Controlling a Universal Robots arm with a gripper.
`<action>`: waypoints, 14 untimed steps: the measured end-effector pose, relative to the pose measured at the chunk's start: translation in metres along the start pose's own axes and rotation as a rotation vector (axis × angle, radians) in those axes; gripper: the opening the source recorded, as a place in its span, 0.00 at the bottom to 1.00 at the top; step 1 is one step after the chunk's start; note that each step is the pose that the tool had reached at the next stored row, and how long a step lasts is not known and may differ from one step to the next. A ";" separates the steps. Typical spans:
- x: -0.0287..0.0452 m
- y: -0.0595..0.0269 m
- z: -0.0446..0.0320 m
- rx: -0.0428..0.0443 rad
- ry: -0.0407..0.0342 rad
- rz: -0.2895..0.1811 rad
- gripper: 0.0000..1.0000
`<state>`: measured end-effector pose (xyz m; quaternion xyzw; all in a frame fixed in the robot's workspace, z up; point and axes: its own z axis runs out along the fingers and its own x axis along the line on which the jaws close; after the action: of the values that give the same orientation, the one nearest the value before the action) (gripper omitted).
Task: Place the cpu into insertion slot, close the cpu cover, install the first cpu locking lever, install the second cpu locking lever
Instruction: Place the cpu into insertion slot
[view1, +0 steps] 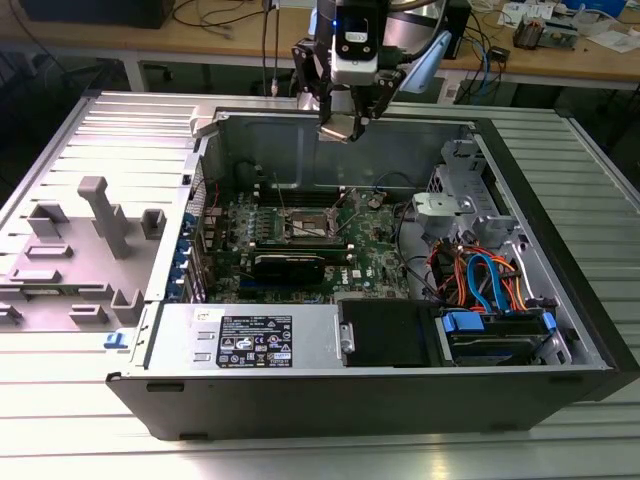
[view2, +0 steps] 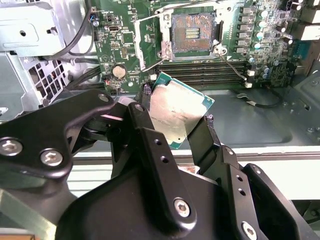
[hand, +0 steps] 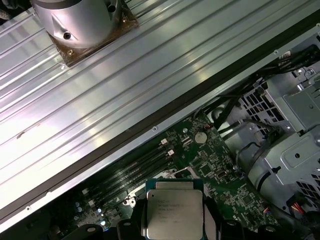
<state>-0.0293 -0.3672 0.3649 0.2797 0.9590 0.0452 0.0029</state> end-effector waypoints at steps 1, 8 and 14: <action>-0.0001 -0.0002 0.0000 0.0000 0.0000 0.000 0.55; -0.0001 -0.0015 0.0016 -0.0001 -0.0020 0.023 0.55; -0.0001 -0.0016 0.0031 -0.0009 -0.0060 0.068 0.55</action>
<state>-0.0300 -0.3684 0.3618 0.3124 0.9489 0.0449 0.0043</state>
